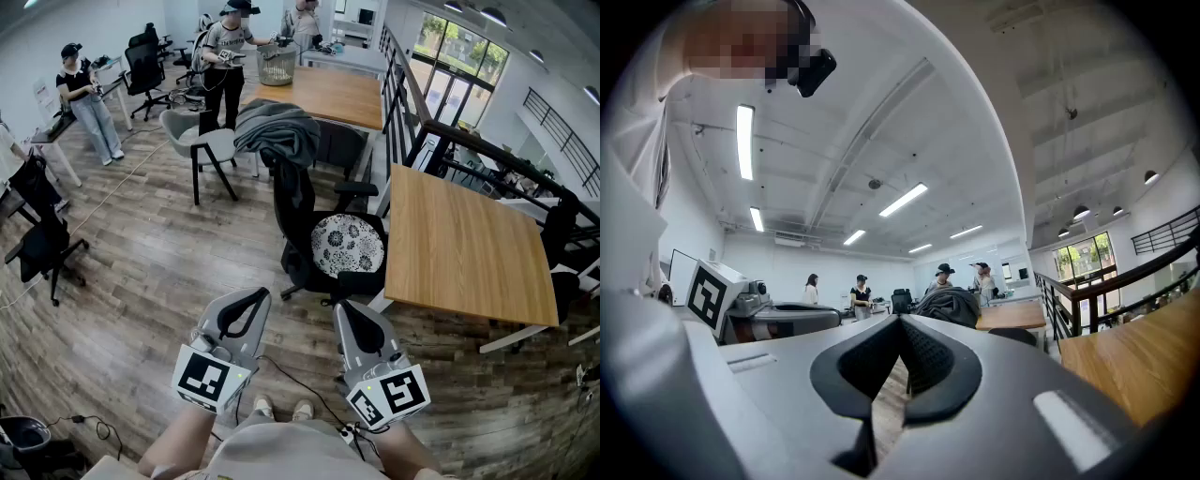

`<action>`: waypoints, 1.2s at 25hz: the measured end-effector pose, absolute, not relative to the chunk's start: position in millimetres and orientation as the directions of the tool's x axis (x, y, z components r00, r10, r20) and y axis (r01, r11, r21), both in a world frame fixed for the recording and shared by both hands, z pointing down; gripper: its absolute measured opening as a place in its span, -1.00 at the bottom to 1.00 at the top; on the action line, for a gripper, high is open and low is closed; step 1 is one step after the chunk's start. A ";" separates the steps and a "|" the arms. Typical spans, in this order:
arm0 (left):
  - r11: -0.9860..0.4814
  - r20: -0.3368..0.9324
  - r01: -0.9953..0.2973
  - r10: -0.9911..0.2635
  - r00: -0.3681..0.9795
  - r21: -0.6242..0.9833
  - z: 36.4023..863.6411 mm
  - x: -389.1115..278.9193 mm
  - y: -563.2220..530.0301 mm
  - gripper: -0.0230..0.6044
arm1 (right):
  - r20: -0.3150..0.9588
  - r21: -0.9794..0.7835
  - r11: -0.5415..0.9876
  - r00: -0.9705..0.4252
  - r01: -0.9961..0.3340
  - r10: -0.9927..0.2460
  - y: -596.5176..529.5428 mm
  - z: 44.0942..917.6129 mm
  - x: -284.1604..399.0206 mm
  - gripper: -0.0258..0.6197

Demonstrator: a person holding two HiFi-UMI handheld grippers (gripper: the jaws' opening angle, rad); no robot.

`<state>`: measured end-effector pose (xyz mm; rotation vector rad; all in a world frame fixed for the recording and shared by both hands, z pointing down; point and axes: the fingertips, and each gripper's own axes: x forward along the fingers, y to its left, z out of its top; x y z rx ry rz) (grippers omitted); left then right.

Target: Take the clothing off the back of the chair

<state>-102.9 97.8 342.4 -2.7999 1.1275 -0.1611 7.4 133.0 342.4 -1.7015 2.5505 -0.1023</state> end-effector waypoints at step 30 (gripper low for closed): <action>-0.678 0.060 -0.716 -0.732 0.679 -0.167 336.1 -74.6 108.7 -0.93 | -0.046 -0.130 0.401 -0.398 -0.907 -0.916 135.6 337.6 41.2 -0.92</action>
